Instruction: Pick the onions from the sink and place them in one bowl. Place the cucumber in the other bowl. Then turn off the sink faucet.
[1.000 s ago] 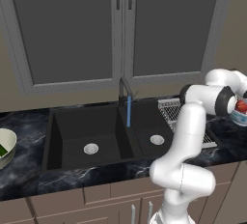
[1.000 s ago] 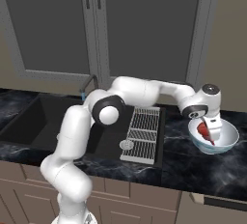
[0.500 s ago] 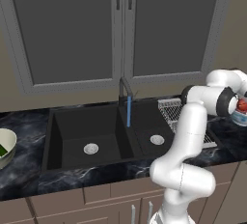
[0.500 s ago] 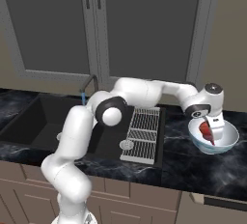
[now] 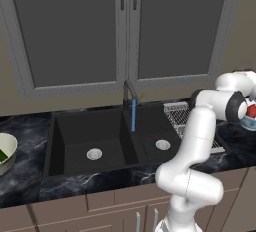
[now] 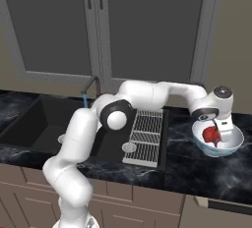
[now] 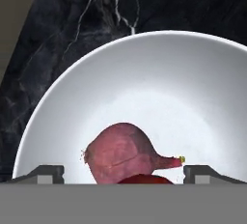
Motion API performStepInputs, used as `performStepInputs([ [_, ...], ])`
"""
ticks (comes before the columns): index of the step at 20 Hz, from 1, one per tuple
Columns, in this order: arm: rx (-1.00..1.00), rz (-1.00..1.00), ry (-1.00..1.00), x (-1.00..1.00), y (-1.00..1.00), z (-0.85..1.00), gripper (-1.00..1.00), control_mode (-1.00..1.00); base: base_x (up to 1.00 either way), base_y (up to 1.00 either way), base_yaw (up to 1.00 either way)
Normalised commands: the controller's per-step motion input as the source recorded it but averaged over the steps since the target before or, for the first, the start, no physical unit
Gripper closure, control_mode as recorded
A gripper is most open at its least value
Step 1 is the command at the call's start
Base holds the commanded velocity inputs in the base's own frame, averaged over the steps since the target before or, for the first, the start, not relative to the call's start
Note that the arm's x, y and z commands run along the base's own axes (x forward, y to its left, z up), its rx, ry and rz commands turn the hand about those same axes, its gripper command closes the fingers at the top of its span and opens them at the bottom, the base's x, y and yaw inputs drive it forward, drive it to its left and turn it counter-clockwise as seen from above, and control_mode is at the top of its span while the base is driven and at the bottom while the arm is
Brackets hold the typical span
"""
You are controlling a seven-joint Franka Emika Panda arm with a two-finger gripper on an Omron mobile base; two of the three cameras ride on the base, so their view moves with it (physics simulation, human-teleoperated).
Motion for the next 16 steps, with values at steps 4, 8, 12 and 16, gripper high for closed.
performStepInputs([
  [4, 0.00, 0.00, -0.20, -0.10, -0.04, 0.19, -1.00, -1.00, 0.00, 0.00, 0.00],
  [8, 0.01, 0.00, -0.22, -0.25, 0.02, 0.39, -1.00, -1.00, 0.00, 0.00, 0.00],
  [12, -0.01, -0.01, -0.15, -0.14, 0.51, 0.25, -1.00, -1.00, 0.00, 0.00, 0.00],
  [16, -0.09, 0.02, -0.02, 0.02, 1.00, 0.02, -1.00, -1.00, 0.00, 0.00, 0.00],
])
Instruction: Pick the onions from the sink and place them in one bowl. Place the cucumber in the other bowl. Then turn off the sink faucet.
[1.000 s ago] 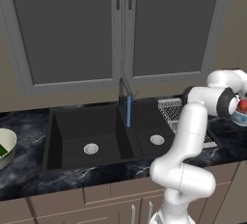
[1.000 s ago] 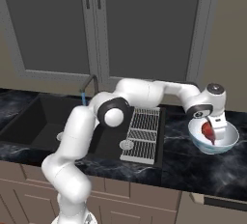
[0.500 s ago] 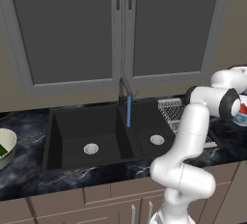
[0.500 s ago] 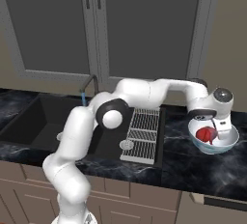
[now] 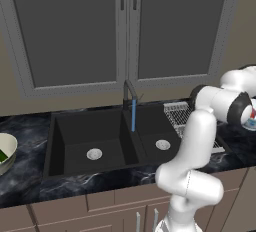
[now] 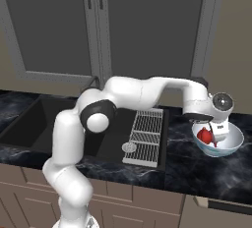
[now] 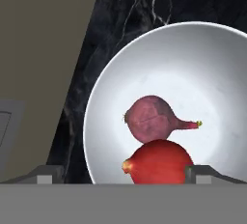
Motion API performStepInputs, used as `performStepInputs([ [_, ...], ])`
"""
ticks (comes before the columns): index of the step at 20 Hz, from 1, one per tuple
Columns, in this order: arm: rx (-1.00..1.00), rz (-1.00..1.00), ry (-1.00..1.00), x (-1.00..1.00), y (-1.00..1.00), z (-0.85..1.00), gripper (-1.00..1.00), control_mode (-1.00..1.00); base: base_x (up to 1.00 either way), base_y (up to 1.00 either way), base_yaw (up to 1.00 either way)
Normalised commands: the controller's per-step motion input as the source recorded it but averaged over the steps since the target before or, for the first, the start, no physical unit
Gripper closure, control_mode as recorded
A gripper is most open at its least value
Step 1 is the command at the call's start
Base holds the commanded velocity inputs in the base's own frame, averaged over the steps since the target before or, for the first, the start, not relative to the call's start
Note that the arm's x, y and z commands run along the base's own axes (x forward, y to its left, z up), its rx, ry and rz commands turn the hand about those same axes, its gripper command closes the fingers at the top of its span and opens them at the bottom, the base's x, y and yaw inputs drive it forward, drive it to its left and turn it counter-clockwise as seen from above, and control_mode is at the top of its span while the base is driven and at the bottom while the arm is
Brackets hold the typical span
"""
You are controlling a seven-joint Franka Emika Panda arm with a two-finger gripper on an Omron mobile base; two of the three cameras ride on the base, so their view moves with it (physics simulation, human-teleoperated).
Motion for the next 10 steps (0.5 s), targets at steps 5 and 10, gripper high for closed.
performStepInputs([
  [5, -0.05, 0.14, -0.01, 0.13, 0.86, 0.36, -1.00, -1.00, 0.00, 0.00, 0.00],
  [10, 0.00, 0.35, 0.02, 0.01, 0.54, 0.50, -1.00, -1.00, 0.00, 0.00, 0.00],
])
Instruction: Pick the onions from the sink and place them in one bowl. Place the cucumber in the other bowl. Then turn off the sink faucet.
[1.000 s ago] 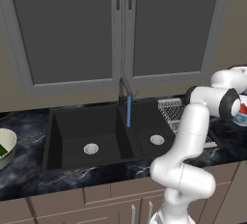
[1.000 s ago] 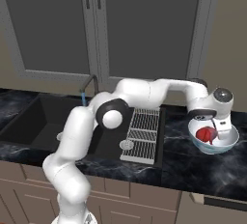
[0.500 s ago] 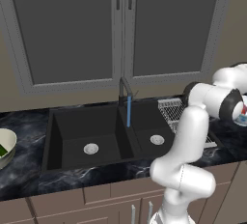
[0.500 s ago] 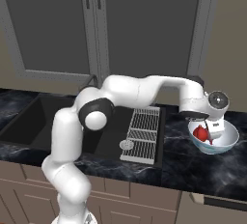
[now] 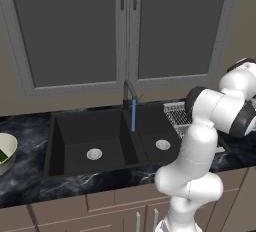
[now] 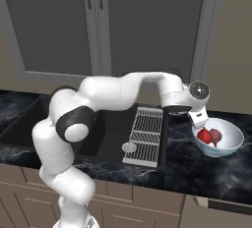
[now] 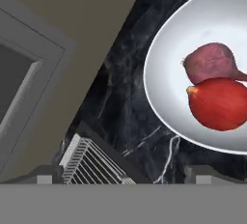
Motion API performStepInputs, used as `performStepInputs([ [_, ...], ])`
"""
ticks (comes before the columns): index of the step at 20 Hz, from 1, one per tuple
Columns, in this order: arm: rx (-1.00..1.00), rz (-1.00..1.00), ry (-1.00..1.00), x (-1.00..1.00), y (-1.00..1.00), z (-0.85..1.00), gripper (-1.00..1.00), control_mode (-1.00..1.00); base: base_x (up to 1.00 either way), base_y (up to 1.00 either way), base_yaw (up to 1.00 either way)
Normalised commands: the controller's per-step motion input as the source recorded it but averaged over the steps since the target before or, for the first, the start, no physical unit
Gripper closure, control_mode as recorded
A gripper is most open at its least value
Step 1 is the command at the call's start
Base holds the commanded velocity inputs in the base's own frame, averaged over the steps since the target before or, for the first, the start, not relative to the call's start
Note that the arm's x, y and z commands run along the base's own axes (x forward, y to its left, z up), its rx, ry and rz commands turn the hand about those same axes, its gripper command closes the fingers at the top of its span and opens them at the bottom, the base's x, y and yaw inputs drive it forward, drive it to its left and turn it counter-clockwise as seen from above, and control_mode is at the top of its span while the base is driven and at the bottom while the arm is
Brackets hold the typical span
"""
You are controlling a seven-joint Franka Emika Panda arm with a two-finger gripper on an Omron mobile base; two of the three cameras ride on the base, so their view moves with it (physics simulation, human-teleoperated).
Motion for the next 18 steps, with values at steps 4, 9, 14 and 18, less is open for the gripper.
performStepInputs([
  [4, 0.00, 0.59, 0.00, 0.00, 0.50, 0.08, -1.00, -1.00, 0.00, 0.00, 0.00],
  [9, 0.00, 0.65, 0.01, 0.04, 0.62, 0.00, -1.00, -1.00, 0.00, 0.00, 0.00],
  [14, 0.00, 0.55, -0.06, 0.05, 0.60, 0.00, -1.00, -1.00, 0.00, 0.00, 0.00],
  [18, -0.01, 0.43, -0.30, 0.00, 0.56, 0.00, -1.00, -1.00, 0.00, 0.00, 0.00],
])
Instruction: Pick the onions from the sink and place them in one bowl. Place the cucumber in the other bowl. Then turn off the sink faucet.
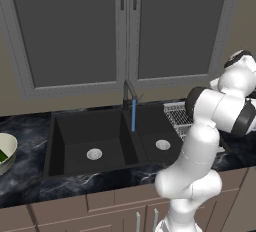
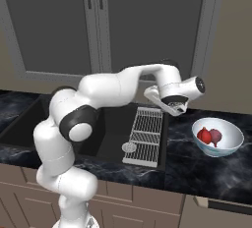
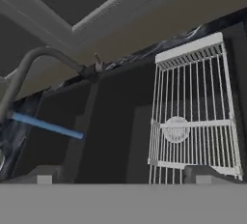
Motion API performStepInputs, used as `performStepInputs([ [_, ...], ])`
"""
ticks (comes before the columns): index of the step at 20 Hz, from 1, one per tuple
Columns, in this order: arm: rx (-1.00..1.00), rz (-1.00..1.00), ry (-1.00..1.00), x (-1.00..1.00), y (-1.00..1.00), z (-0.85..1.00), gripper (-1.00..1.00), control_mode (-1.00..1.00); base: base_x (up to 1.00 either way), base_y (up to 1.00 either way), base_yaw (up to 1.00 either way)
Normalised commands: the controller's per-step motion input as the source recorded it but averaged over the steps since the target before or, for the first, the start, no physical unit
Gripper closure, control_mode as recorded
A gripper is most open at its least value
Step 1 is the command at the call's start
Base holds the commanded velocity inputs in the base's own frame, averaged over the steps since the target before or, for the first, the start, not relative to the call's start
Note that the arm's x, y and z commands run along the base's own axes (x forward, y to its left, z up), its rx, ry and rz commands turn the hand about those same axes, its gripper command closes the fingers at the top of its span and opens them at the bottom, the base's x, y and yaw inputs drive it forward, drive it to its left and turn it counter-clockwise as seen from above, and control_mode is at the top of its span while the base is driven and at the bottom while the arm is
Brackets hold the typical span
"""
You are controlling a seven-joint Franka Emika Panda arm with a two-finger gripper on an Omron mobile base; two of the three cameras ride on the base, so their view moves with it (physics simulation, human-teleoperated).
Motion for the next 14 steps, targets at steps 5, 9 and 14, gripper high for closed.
performStepInputs([
  [5, -0.07, 0.23, -0.74, -0.24, 0.51, 0.00, -1.00, -1.00, 0.00, 0.00, 0.00],
  [9, -0.10, 0.08, -0.78, -0.35, 0.60, 0.00, -1.00, -1.00, 0.00, 0.00, 0.00],
  [14, -0.12, 0.05, -0.51, -0.10, 0.65, 0.00, -1.00, -1.00, 0.00, 0.00, 0.00],
])
